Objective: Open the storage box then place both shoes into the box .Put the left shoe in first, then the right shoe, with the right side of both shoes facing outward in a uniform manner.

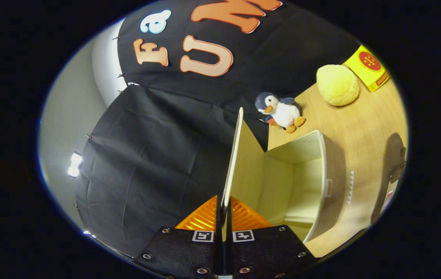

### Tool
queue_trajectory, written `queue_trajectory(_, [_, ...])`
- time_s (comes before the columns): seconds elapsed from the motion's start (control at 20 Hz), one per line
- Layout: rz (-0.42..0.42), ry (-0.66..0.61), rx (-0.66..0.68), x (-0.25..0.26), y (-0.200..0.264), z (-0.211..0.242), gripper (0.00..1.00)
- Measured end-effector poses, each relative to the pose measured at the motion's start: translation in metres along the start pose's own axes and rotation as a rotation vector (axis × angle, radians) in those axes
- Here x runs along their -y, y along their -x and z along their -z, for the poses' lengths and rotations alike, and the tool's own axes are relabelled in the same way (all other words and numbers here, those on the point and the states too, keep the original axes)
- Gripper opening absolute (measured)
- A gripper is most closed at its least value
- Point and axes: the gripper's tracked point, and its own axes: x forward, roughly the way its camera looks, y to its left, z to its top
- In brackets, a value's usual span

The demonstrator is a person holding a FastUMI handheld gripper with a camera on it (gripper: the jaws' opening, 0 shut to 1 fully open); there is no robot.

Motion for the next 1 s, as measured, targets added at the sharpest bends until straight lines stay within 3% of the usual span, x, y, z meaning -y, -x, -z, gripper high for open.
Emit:
queue_trajectory(0.25, [-0.046, 0.004, -0.014, -0.04, -0.041, 0.017, 0.04])
queue_trajectory(0.7, [0.012, 0.059, -0.053, -0.063, -0.088, 0.042, 0.1])
queue_trajectory(0.8, [0.05, 0.103, -0.107, -0.052, -0.095, 0.058, 0.22])
queue_trajectory(0.95, [0.084, 0.166, -0.151, -0.04, -0.099, 0.069, 0.51])
queue_trajectory(1.0, [0.092, 0.182, -0.148, -0.038, -0.098, 0.068, 0.57])
